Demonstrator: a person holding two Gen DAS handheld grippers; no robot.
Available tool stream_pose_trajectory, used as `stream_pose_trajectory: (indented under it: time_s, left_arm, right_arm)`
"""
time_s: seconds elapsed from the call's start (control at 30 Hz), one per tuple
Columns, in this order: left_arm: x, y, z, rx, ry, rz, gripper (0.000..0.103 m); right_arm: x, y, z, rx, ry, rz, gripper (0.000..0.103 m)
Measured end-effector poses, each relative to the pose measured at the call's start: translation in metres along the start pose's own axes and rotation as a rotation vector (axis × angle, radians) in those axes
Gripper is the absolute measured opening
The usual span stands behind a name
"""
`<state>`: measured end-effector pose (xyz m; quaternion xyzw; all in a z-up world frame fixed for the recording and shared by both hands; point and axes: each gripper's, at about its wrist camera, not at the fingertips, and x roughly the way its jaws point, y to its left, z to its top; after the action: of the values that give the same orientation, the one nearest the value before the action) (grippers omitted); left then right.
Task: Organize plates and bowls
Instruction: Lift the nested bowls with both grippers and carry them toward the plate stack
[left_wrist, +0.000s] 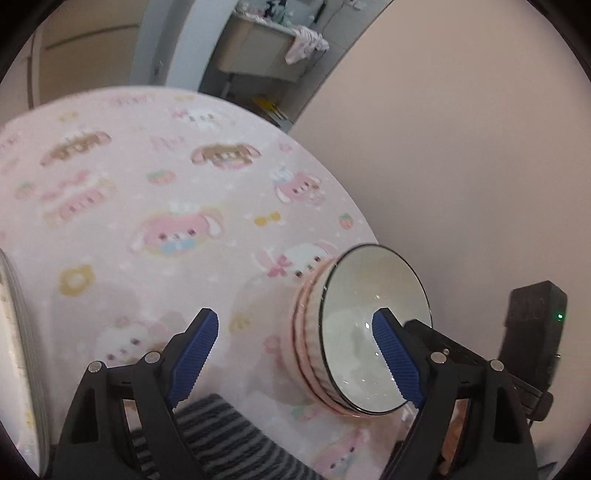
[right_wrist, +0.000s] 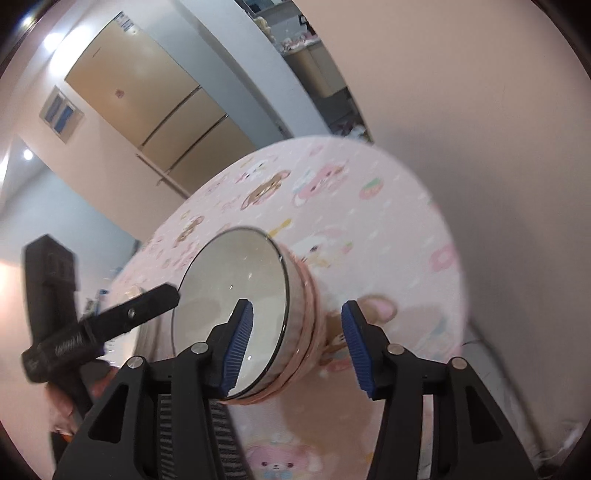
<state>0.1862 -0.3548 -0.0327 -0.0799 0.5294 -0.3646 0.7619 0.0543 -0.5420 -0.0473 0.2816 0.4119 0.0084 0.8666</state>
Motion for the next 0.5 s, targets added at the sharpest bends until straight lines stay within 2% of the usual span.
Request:
stream_pose_trajectory:
  time_s: [0.07,0.17,0.27,0.33,0.5]
  left_arm:
    - [0.009,-0.004,-0.004,0.016,0.015,0.006,0.086]
    - [0.018,-0.002,-0.009,-0.01,0.02,-0.036,0.084]
    - [0.023,0.001,-0.014,-0.019,0.007,0.003,0.082]
    - [0.026,0.004,-0.017,-0.029,-0.003,0.002,0.079]
    - [0.032,0.006,-0.024,-0.059,-0.038,-0.018,0.077]
  right_arm:
    - [0.005,-0.003,-0.001,0.035,0.003,0.022,0.049]
    - [0.012,-0.009,-0.003,0.096,0.002,0.042,0.049]
    - [0.021,-0.017,-0.007,0.163,0.02,0.084,0.049]
    - [0.028,-0.022,-0.008,0.207,0.037,0.102,0.05]
    - [0.035,-0.034,-0.015,0.31,-0.007,0.144,0.051]
